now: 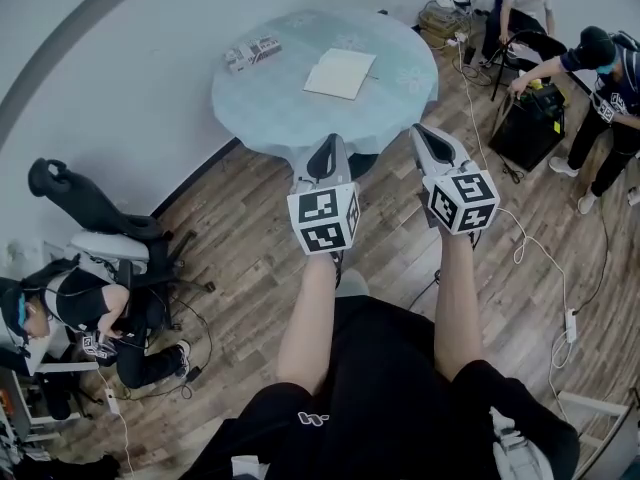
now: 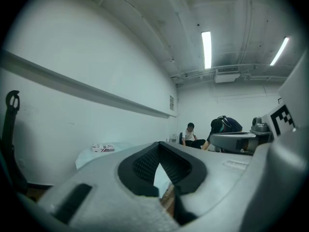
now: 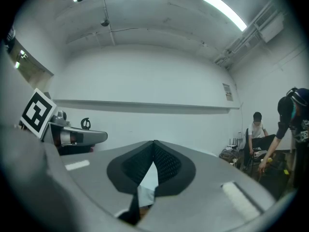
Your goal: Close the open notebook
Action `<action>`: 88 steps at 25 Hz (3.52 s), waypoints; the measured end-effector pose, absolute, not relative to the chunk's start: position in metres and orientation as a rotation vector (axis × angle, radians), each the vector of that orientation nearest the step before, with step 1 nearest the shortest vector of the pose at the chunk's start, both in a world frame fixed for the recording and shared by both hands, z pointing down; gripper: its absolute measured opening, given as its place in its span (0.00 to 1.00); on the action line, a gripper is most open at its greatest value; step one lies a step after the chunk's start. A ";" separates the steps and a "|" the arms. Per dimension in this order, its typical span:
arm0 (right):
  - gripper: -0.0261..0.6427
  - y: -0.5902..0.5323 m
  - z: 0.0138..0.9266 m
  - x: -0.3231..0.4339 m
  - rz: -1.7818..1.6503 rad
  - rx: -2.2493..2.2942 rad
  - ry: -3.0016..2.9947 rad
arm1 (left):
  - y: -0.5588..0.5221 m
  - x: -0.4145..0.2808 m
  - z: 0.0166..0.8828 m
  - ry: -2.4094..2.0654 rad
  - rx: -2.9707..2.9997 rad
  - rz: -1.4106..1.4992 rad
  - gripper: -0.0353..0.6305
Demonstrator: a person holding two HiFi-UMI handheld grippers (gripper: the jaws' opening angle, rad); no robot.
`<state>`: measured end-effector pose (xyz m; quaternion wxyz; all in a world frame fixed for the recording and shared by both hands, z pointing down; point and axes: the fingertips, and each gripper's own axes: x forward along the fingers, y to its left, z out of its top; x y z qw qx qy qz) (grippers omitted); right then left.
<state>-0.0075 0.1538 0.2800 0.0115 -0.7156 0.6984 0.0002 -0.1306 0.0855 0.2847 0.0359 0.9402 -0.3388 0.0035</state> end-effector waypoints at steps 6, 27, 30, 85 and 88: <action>0.06 0.152 0.292 0.012 0.008 -2.256 2.164 | 0.073 -0.118 0.297 -1.035 2.884 0.011 0.06; 0.06 -0.008 0.343 0.082 -0.040 -2.188 2.252 | -0.090 -0.068 0.351 -1.133 2.762 0.073 0.06; 0.06 -0.045 0.352 0.091 -0.064 -2.157 2.271 | -0.125 -0.050 0.366 -1.134 2.739 0.147 0.06; 0.37 -0.328 0.611 0.213 1.718 -0.958 3.895 | -0.316 0.051 0.502 -1.606 2.150 0.374 0.06; 0.37 -0.330 0.619 0.210 1.828 -0.878 3.875 | -0.313 0.043 0.505 -1.626 2.127 0.376 0.06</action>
